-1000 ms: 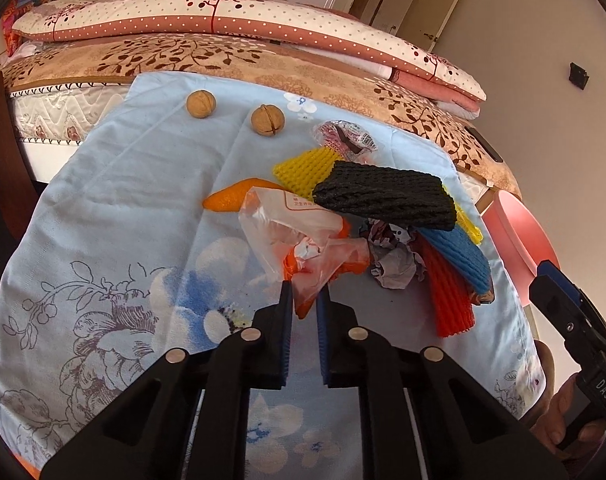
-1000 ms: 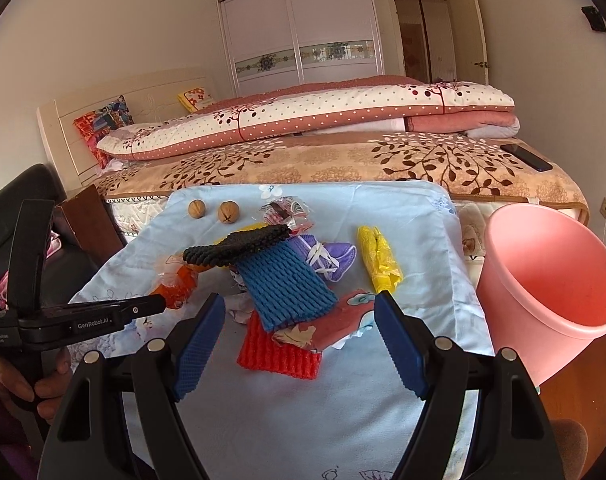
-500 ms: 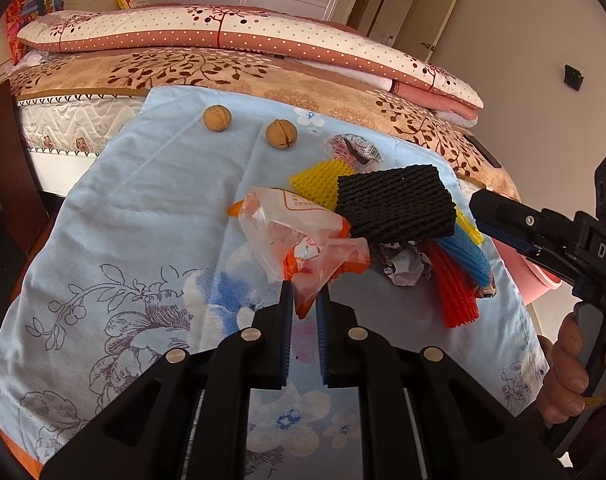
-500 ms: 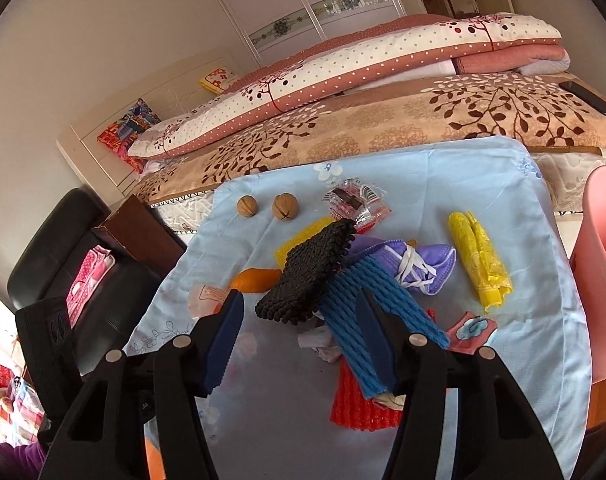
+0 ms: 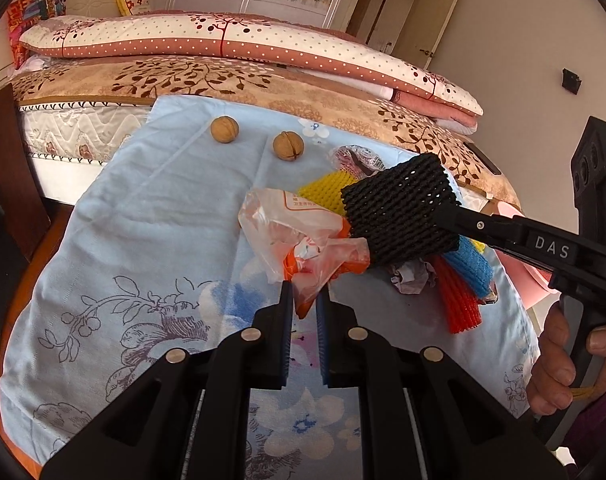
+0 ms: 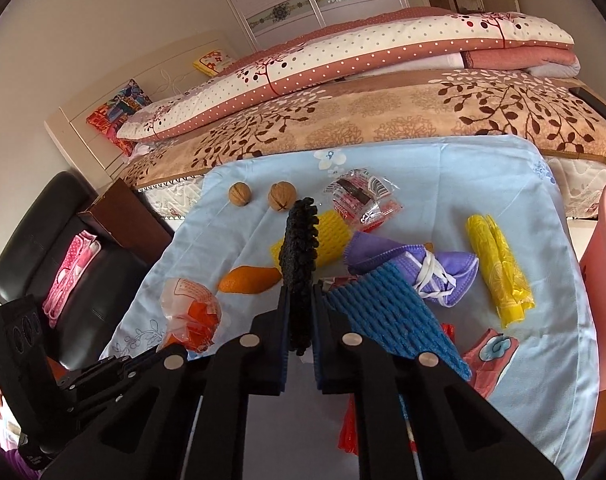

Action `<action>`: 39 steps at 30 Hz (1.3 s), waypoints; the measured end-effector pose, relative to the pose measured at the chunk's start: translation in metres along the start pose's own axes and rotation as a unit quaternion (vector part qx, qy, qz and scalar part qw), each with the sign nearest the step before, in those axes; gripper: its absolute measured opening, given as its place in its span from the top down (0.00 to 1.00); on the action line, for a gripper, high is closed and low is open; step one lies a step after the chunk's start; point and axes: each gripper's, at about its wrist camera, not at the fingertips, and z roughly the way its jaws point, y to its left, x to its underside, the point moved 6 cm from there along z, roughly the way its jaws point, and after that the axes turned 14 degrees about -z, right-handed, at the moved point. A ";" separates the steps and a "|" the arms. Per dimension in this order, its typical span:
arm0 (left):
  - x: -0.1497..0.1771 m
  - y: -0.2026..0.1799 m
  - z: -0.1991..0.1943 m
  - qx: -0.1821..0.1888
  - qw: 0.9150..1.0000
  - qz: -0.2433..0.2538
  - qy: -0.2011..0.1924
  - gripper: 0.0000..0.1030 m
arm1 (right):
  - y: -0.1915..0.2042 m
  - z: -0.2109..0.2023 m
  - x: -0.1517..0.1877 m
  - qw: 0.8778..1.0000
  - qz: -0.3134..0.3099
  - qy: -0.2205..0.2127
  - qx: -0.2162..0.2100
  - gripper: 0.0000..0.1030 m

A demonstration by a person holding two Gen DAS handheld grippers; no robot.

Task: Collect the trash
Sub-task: 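Carry the black foam net with the right gripper over the pink bucket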

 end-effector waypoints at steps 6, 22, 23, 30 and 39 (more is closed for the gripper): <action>-0.007 -0.010 -0.010 0.006 1.000 0.008 -0.013 0.90 | -0.005 -0.033 -0.013 0.999 0.016 -0.047 -0.010 0.92; -0.015 -0.102 -0.018 0.068 0.995 0.074 -0.023 0.90 | -0.092 -0.128 -0.006 0.984 0.084 -0.127 0.095 0.92; -0.014 -0.110 -0.016 0.073 0.994 0.080 -0.021 0.90 | -0.100 -0.134 -0.003 0.982 0.091 -0.131 0.103 0.92; 0.002 -0.176 0.001 0.114 0.985 0.130 -0.003 0.90 | -0.154 -0.172 0.026 0.966 0.123 -0.144 0.175 0.92; 0.027 -0.258 0.031 0.164 0.970 0.175 0.029 0.90 | -0.206 -0.203 0.068 0.947 0.153 -0.136 0.247 0.92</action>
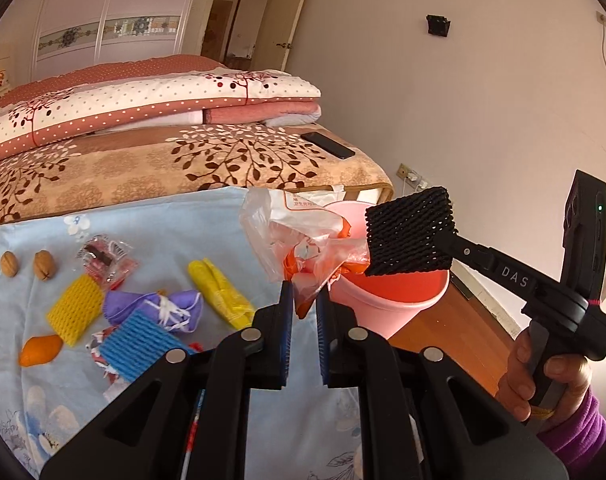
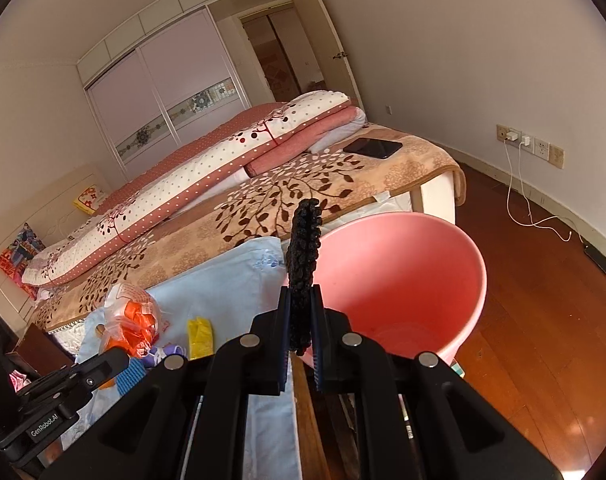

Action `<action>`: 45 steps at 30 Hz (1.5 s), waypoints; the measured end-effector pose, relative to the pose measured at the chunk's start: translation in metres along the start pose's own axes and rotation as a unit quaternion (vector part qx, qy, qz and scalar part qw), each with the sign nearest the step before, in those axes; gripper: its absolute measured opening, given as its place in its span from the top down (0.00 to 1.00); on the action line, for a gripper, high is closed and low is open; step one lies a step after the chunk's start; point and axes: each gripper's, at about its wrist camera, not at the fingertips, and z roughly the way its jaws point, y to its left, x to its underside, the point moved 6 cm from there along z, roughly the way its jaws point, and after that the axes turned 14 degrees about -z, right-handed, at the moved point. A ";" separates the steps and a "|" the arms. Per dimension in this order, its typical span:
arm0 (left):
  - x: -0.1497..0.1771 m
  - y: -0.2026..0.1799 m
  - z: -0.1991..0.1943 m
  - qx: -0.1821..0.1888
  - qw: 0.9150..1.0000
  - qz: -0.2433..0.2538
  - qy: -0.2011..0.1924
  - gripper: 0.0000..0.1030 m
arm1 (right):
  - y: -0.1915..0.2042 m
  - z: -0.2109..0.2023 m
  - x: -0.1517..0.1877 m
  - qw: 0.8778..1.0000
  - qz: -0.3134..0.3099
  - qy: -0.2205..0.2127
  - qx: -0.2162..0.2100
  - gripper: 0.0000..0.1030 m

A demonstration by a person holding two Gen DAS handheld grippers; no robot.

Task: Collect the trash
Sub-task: 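Carry the black foam net with the right gripper over the pink bucket, then open the right gripper to drop the black net into the bucket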

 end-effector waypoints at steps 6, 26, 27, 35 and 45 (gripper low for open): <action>0.004 -0.041 0.038 0.024 0.999 0.029 0.026 0.90 | -0.033 0.002 0.010 0.999 0.009 0.006 0.033 0.92; 0.025 -0.071 0.126 0.014 0.996 0.036 0.086 0.86 | -0.080 0.021 0.037 0.998 0.036 0.038 0.045 0.91; 0.025 -0.070 0.127 0.012 0.996 0.032 0.088 0.82 | -0.080 0.021 0.037 0.998 0.036 0.038 0.043 0.91; 0.023 -0.068 0.114 0.027 0.996 0.019 0.079 0.64 | -0.078 0.022 0.036 0.998 0.035 0.037 0.045 0.90; 0.021 -0.063 0.092 0.029 0.997 0.010 0.068 0.63 | -0.066 0.004 0.028 0.998 0.022 0.016 0.055 0.59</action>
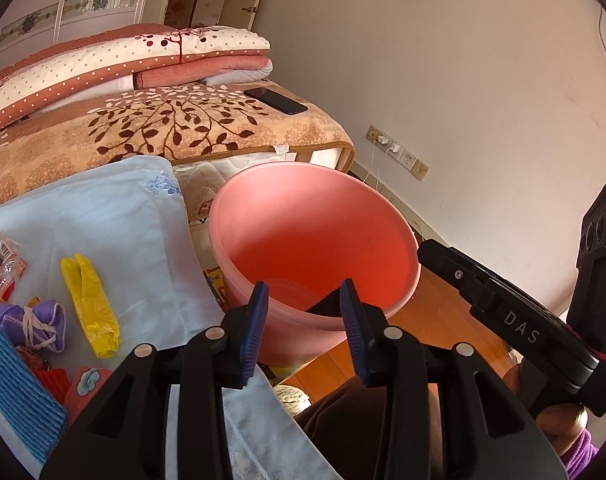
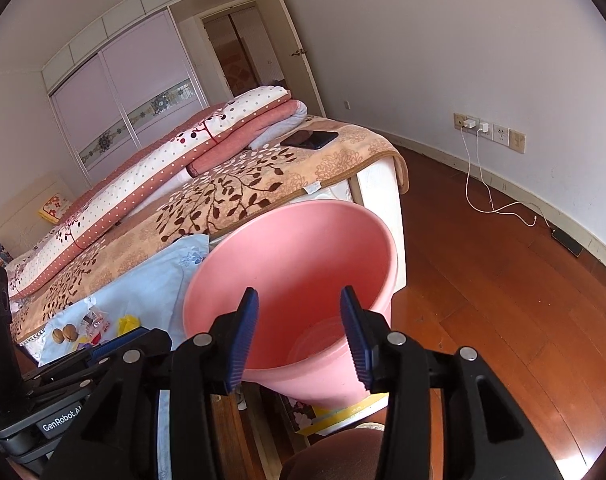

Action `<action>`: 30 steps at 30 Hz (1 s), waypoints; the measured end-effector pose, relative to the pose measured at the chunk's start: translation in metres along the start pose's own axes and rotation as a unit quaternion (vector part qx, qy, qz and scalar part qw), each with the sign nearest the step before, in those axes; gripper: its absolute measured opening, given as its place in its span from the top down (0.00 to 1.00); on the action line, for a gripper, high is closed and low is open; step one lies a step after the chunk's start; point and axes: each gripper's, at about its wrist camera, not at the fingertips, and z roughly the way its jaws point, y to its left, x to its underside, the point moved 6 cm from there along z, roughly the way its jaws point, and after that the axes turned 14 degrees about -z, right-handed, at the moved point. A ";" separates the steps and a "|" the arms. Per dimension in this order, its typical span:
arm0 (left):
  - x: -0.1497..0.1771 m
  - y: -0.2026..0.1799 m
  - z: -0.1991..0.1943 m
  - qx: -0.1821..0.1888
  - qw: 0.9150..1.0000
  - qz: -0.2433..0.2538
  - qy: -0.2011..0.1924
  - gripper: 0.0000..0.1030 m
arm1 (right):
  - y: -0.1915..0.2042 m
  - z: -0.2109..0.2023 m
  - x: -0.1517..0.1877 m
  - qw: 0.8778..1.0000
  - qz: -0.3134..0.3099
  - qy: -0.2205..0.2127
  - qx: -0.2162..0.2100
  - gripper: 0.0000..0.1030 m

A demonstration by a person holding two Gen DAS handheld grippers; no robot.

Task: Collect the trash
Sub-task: 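Open the right gripper to drop the black net into the bucket, then grasp the blue foam net with the left gripper while the right gripper returns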

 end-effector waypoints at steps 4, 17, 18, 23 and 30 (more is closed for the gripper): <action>0.001 0.003 -0.013 -0.006 1.000 0.002 -0.011 0.63 | 0.014 -0.009 -0.001 1.000 -0.017 -0.010 -0.006 0.57; 0.009 0.026 -0.057 -0.047 0.998 -0.008 -0.043 0.63 | 0.060 -0.040 0.012 0.998 -0.049 -0.040 -0.021 0.53; 0.010 0.028 -0.061 -0.051 0.998 -0.008 -0.046 0.63 | 0.063 -0.041 0.013 0.998 -0.050 -0.039 -0.023 0.53; 0.015 0.044 -0.080 -0.065 0.996 -0.018 -0.056 0.63 | 0.081 -0.042 0.020 0.997 -0.065 -0.022 -0.040 0.50; 0.022 0.067 -0.102 -0.097 0.992 -0.028 -0.072 0.63 | 0.118 -0.044 0.030 0.991 -0.108 -0.006 -0.073 0.45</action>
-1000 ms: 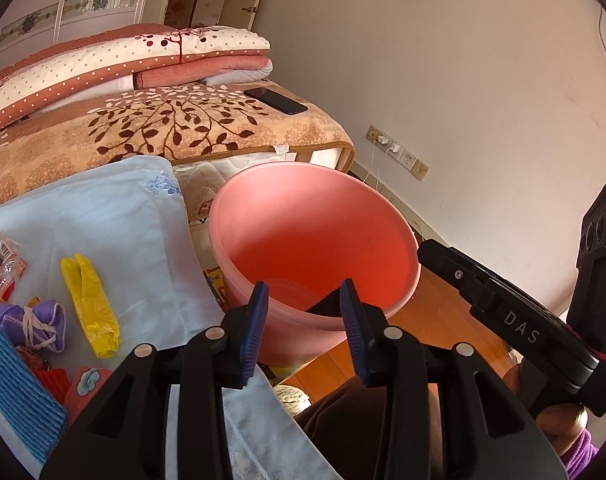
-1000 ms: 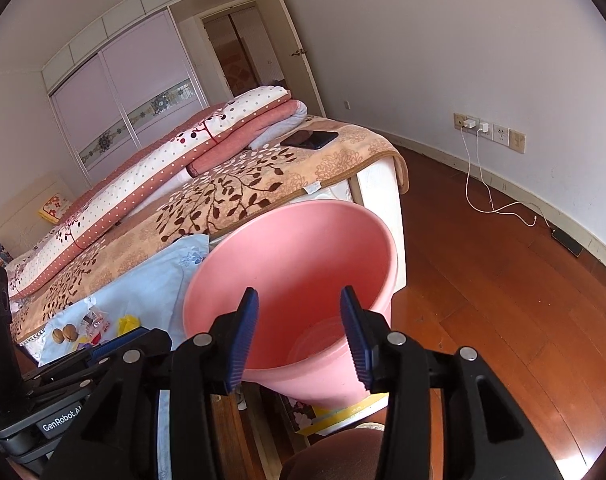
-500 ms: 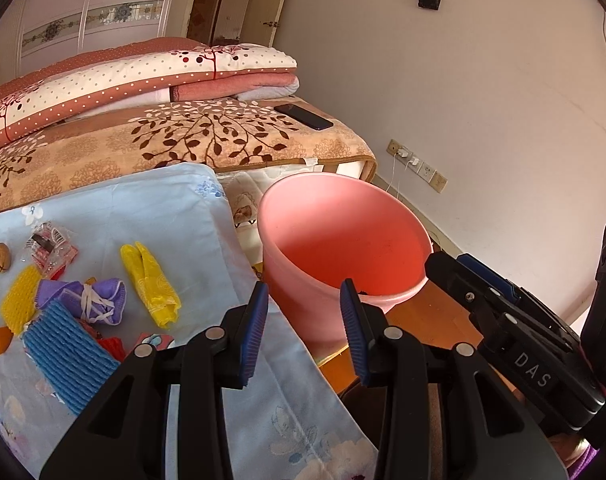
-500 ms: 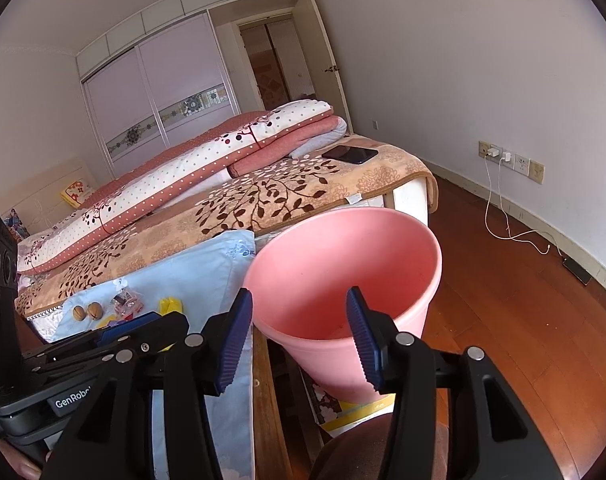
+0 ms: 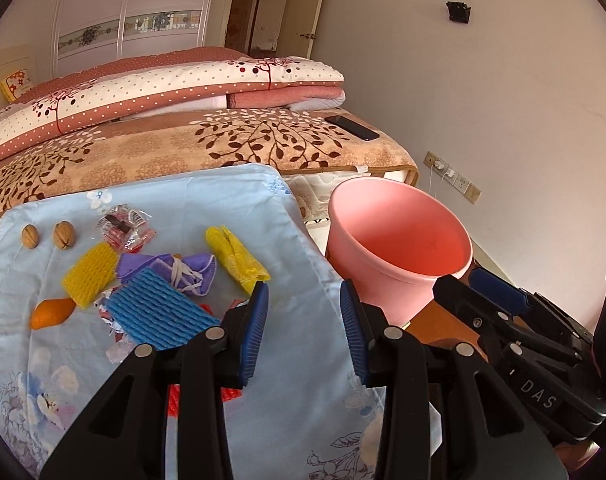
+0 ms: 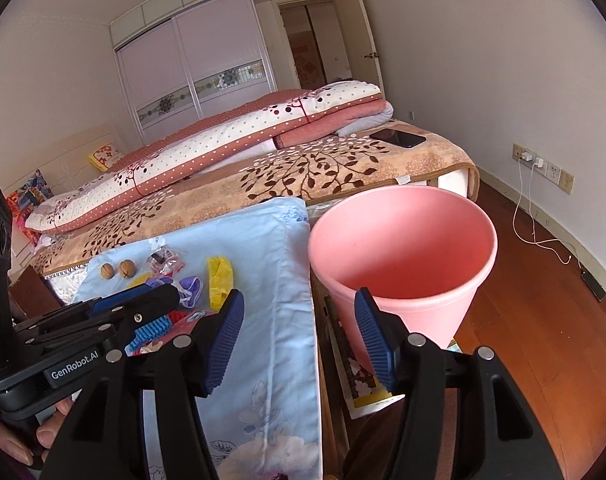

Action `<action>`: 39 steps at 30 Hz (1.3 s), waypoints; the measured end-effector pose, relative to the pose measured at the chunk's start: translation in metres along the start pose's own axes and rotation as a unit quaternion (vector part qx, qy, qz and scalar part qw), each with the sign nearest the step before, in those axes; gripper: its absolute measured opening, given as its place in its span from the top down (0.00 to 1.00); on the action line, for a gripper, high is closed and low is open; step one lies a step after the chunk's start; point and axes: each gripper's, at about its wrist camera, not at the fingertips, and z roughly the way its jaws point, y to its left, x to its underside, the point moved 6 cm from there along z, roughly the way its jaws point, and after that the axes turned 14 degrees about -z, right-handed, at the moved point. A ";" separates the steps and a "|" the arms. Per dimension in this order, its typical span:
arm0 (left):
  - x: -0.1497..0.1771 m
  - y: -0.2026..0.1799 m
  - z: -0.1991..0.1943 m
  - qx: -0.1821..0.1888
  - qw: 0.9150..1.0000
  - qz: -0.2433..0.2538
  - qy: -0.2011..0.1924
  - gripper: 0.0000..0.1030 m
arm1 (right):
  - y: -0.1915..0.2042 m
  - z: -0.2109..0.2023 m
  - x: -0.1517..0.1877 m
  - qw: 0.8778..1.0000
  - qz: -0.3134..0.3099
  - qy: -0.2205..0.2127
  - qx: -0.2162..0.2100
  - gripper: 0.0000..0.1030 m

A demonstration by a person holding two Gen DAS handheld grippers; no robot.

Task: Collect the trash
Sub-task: 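Grasp the blue foam net with the left gripper while the right gripper returns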

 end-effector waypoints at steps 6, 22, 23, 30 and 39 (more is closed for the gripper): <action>-0.001 0.025 -0.018 -0.010 1.000 -0.005 -0.019 0.64 | 0.026 0.005 0.008 0.999 -0.005 0.021 -0.039 0.45; 0.008 0.104 -0.041 -0.041 0.998 -0.053 -0.005 0.64 | 0.077 0.022 0.019 0.992 -0.059 0.048 -0.096 0.45; 0.009 0.106 -0.039 -0.037 0.997 -0.060 0.002 0.64 | 0.078 0.023 0.020 0.992 -0.060 0.049 -0.100 0.45; 0.011 0.114 -0.018 -0.023 0.991 -0.123 0.046 0.64 | 0.080 0.030 0.022 0.991 -0.057 0.056 -0.107 0.45; 0.008 0.122 0.009 -0.045 0.983 -0.161 0.072 0.64 | 0.076 0.038 0.027 0.990 -0.051 0.066 -0.113 0.45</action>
